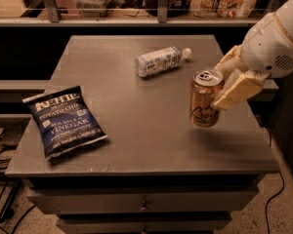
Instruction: Move orange can near blue chip bag
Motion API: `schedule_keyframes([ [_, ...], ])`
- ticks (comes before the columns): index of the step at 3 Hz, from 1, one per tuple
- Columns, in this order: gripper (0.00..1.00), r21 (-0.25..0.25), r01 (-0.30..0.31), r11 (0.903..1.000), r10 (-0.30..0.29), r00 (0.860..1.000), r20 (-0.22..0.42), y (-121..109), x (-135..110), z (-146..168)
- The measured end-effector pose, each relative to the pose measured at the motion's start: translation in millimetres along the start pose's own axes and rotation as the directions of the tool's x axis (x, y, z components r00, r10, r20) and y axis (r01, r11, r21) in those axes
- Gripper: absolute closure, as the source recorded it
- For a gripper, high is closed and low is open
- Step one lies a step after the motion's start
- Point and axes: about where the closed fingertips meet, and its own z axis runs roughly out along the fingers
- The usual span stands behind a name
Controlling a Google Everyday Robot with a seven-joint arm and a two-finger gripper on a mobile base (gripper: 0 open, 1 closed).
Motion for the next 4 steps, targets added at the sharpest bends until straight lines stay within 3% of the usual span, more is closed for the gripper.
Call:
schedule_keyframes([
  [1, 1.0, 0.002, -0.022, 0.9998, 0.021, 0.996, 0.091, 2, -24, -23],
  [2, 1.0, -0.009, -0.033, 0.9994, 0.034, 0.994, 0.099, 1, -26, -20],
  [4, 1.0, -0.028, -0.044, 0.9986, 0.048, 0.982, 0.181, 4, -74, 43],
])
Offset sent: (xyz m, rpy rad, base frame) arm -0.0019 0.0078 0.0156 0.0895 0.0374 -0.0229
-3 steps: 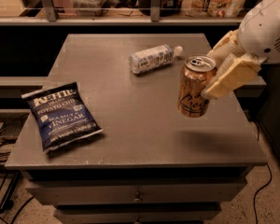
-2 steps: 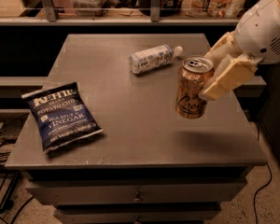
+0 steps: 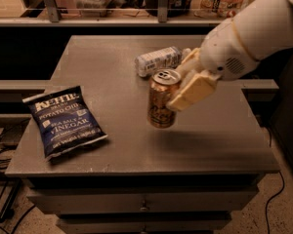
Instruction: Move orange can near blue chip bag
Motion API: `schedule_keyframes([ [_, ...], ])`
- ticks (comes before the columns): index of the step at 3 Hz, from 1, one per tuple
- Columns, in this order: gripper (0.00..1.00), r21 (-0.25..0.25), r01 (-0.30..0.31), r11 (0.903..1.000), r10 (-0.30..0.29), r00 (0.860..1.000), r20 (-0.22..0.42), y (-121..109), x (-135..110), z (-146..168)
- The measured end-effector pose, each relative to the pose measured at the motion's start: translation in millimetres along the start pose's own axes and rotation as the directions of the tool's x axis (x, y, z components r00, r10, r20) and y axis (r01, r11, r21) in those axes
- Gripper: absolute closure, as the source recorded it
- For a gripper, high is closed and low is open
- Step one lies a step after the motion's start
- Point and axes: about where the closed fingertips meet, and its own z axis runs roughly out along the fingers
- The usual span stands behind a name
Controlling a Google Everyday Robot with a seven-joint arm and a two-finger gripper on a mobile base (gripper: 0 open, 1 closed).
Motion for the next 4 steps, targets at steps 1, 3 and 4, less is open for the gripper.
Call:
schedule_keyframes([
  [1, 0.98, 0.015, 0.029, 0.9995, -0.03, 0.999, 0.034, -6, -28, 61],
  [3, 0.53, 0.009, 0.053, 0.9985, -0.054, 0.998, 0.038, -8, -53, 130],
  [4, 0.29, 0.01, 0.057, 0.9983, -0.057, 0.998, 0.038, -7, -55, 129],
])
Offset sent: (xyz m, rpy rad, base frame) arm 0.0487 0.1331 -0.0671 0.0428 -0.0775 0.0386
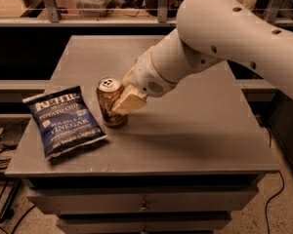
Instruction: Move orange can near blue chip bag
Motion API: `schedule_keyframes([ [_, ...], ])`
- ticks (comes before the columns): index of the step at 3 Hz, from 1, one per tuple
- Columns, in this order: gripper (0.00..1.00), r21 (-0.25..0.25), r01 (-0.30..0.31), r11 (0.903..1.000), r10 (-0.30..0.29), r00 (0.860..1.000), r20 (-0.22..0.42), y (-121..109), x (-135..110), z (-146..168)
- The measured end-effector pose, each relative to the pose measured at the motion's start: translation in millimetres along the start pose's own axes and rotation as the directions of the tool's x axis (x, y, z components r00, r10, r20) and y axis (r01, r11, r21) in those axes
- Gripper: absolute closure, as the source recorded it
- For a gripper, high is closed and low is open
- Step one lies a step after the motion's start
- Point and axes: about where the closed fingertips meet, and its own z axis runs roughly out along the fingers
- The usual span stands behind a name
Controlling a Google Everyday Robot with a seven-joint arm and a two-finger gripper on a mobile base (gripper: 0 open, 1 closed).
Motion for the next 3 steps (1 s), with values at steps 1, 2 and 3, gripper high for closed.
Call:
schedule_keyframes([
  [1, 0.07, 0.0, 0.003, 1.0, -0.003, 1.0, 0.0, 1.1, -1.5, -0.3],
  [2, 0.0, 0.0, 0.006, 1.0, -0.006, 1.0, -0.001, 1.9, -2.5, -0.4],
  [3, 0.0, 0.0, 0.006, 1.0, -0.006, 1.0, -0.001, 2.0, -2.6, -0.4],
])
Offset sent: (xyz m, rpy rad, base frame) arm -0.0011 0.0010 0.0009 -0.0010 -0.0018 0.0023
